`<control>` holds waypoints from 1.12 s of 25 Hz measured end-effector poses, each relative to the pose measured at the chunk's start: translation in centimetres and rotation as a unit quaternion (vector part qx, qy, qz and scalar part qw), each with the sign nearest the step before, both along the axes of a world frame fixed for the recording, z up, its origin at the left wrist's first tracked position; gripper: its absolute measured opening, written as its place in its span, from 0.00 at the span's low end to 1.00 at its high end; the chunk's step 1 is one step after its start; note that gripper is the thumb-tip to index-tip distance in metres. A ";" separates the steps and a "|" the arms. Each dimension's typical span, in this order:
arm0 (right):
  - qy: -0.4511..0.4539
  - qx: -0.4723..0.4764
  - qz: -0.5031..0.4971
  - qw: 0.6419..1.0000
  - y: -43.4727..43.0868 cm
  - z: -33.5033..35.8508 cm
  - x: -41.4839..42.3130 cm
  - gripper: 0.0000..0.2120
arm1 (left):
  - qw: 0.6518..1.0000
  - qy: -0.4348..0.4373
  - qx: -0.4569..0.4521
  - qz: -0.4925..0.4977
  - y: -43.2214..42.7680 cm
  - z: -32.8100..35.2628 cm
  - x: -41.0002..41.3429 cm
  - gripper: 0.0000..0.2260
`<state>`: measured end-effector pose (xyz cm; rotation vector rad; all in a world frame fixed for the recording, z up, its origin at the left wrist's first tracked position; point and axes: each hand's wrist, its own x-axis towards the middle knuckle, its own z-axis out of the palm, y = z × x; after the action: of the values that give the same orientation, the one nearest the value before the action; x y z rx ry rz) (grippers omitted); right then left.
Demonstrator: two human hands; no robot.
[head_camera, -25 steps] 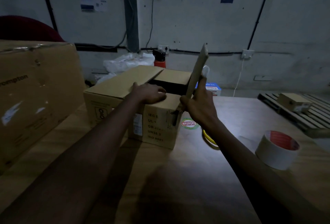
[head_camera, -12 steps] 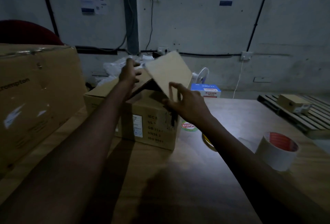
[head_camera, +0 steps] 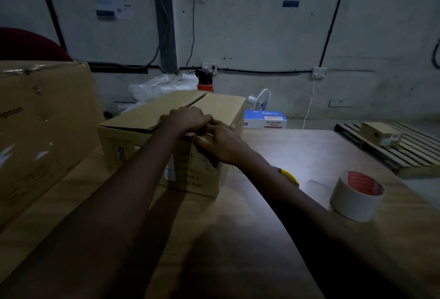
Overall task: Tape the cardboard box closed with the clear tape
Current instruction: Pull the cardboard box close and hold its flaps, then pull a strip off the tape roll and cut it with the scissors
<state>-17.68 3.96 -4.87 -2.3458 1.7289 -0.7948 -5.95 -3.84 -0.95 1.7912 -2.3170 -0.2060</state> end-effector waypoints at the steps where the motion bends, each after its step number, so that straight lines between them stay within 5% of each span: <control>1: -0.002 -0.005 0.003 1.000 -0.5 0.0 0.4 0.22 | 1.000 -0.018 -0.007 0.008 -0.7 -0.8 0.1 0.29; 5: -0.011 0.015 0.014 1.000 -1.8 -0.1 1.2 0.23 | 1.000 0.005 -0.002 -0.002 -5.4 -3.1 1.3 0.34; 9: -0.023 0.025 0.034 0.999 -0.3 0.3 -1.6 0.22 | 0.999 0.024 -0.038 -0.013 -0.2 -0.9 -1.2 0.29; 14: 0.007 -0.065 -0.178 0.982 5.1 0.6 -9.3 0.09 | 0.965 0.162 -0.117 -0.168 5.0 -0.9 -10.1 0.17; 18: 0.088 -0.059 -0.359 0.927 10.1 0.5 -15.5 0.05 | 0.922 0.258 0.005 -0.288 6.8 -3.4 -17.9 0.23; 23: 0.105 0.056 -0.426 0.897 12.9 -1.6 -19.3 0.15 | 0.911 0.254 0.178 -0.270 6.7 -8.6 -22.9 0.33; 28: 0.132 0.119 -0.440 0.880 13.4 -2.6 -19.9 0.19 | 0.896 0.315 0.182 -0.255 6.6 -10.9 -24.4 0.19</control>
<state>-37.61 17.38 -7.47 -1.4840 2.8588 -0.2823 -30.39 2.77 -11.81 0.9463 -2.2586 -1.1736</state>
